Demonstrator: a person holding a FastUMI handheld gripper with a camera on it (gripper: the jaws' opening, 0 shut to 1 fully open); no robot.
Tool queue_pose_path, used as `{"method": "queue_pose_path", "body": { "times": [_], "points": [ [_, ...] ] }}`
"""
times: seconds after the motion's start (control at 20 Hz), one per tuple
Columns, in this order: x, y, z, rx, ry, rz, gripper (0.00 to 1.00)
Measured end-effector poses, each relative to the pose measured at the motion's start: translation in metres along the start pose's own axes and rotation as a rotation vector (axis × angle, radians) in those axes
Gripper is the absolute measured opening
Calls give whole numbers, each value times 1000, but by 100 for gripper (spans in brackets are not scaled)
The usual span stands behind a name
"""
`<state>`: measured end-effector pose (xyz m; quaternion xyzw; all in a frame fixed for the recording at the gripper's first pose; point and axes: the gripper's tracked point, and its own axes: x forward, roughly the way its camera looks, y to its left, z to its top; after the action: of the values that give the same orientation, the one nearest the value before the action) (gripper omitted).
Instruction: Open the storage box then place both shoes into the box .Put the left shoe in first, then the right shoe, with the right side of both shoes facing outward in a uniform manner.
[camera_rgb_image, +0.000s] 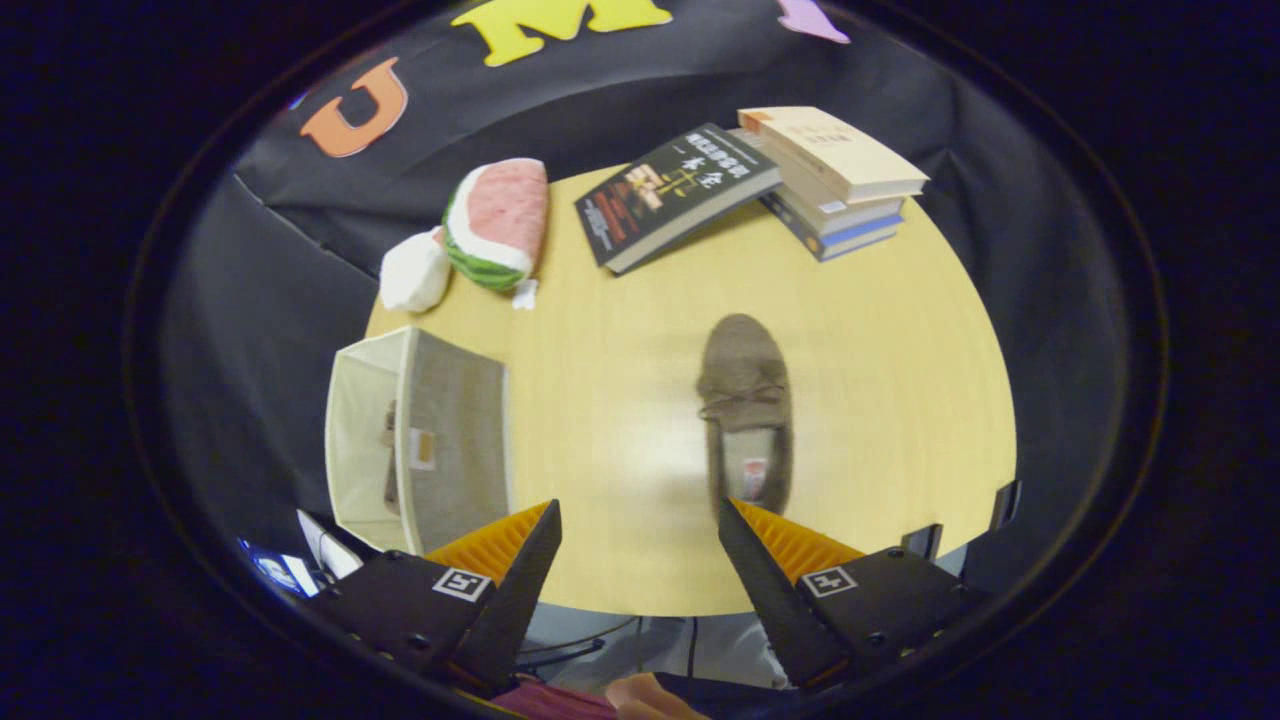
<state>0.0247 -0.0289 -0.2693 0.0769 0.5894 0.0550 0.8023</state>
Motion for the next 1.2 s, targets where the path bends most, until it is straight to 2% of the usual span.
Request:
{"method": "queue_pose_path", "body": {
  "times": [0.3, 0.6, 0.75, 0.85, 1.0, 1.1, 1.2],
  "points": [
    [49, -81, 4, 54, 52, -119, 97],
    [94, -125, 18, 20, 80, -226, 95],
    [105, -130, 20, 7, 92, -221, 92],
    [114, -130, 19, 10, 107, -203, 86],
    [127, -127, 14, 15, 138, -163, 70],
    [132, -113, 14, 30, 141, -80, 39],
    [133, -109, 15, 37, 139, -62, 8]
  ]
}}
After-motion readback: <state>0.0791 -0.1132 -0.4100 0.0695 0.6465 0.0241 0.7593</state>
